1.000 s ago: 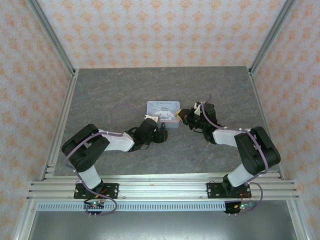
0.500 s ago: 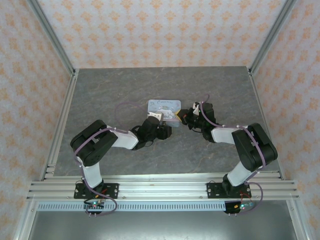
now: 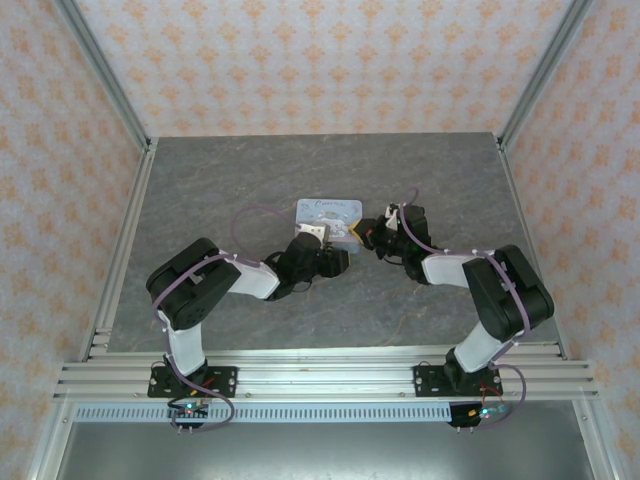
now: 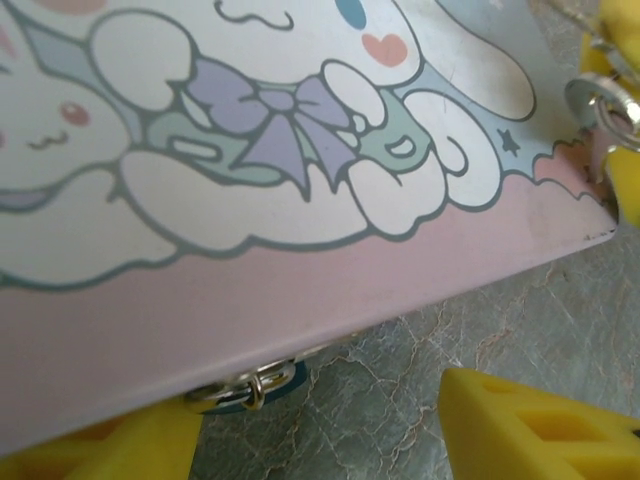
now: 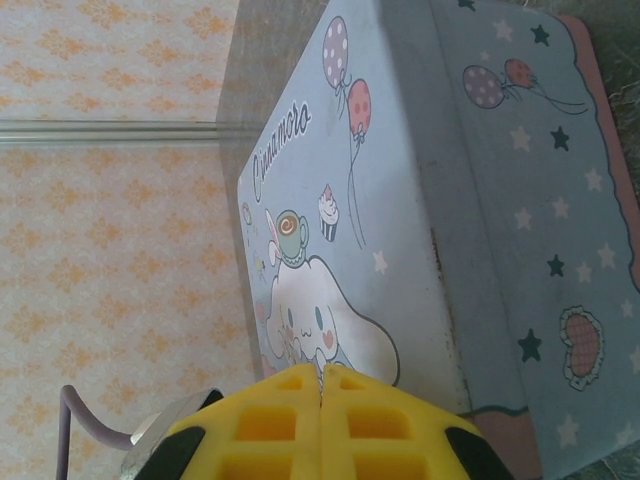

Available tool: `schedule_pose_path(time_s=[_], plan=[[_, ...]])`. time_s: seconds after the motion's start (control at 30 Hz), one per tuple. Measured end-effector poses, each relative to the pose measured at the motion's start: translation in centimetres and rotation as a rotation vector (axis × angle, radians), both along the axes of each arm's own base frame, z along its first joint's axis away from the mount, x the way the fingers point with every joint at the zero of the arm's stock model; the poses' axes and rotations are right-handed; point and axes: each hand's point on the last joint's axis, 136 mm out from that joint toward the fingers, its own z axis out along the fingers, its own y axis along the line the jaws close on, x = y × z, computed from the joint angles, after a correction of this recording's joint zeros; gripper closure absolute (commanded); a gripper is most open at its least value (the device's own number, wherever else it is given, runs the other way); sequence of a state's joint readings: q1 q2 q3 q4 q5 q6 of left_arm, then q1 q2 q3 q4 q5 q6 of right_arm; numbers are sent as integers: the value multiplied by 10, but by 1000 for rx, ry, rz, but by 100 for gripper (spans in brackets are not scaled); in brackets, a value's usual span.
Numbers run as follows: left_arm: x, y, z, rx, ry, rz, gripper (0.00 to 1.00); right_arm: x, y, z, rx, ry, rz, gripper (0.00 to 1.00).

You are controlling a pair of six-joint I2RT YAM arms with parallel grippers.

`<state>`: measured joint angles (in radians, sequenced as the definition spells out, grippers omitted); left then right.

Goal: Unlock a padlock with a key

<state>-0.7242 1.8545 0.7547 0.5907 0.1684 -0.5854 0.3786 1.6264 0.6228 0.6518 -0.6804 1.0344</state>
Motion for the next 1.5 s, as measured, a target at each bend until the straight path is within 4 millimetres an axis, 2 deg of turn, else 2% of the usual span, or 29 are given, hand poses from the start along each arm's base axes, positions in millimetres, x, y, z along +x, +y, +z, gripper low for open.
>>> schedule_pose_path(time_s=[0.43,0.8,0.93,1.2,1.3,1.5], plan=[[14,27,-7,156,-58,104,35,3,3,0,8,-5,12,100],[22,24,-10,200,-67,101,34,2,4,0,10,-5,15,100],[24,14,-8,165,-67,70,34,3,4,0,9,-5,14,100],[20,-12,3,-17,-26,0,34,3,4,-1,11,-7,14,100],[21,-16,6,-86,-4,0,34,4,3,-1,11,-7,12,100],[25,-11,12,-221,27,35,34,4,2,-1,11,-7,10,100]])
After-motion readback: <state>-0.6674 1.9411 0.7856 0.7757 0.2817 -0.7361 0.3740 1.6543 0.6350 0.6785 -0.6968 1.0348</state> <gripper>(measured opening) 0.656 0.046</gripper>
